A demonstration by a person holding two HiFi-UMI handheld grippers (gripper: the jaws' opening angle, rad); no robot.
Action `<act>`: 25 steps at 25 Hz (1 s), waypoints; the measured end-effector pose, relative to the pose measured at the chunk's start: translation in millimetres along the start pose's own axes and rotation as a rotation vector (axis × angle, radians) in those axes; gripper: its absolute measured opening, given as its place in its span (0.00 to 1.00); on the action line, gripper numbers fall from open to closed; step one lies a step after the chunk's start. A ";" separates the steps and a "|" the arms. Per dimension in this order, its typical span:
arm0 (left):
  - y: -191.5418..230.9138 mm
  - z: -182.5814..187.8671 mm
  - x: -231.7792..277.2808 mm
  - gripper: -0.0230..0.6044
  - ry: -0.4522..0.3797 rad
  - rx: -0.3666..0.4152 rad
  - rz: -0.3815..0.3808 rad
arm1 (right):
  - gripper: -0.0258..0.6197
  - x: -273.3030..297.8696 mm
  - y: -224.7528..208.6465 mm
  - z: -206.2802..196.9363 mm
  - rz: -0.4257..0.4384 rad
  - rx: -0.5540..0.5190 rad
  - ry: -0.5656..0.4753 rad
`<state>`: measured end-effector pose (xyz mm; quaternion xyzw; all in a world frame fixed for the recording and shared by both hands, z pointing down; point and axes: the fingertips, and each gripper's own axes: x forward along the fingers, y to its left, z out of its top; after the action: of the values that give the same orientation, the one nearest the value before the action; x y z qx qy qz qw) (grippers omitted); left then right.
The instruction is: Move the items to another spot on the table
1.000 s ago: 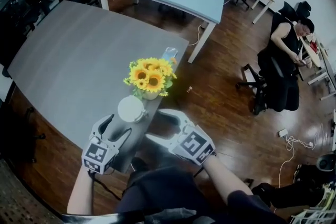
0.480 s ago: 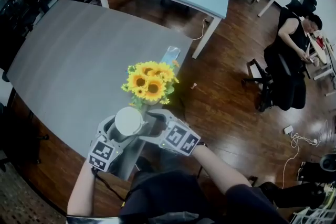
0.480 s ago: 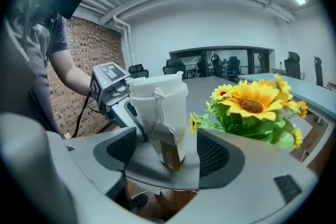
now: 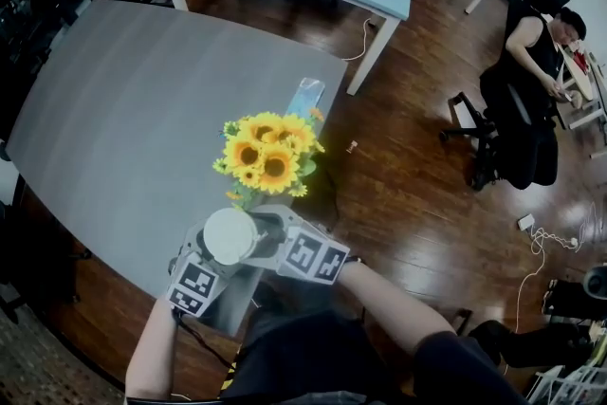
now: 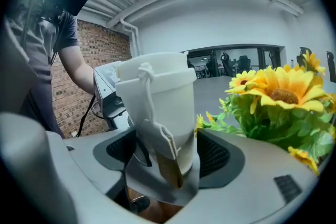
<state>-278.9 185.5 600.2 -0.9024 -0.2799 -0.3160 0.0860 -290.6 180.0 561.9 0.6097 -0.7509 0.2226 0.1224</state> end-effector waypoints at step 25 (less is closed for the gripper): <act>-11.4 21.5 -76.0 0.64 -0.047 0.018 0.118 | 0.59 0.3 62.8 71.1 0.143 -0.153 -0.082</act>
<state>-323.0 167.9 536.1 -0.9238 -0.2309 -0.2865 0.1058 -345.4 155.2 488.4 0.5518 -0.8118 0.1476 0.1215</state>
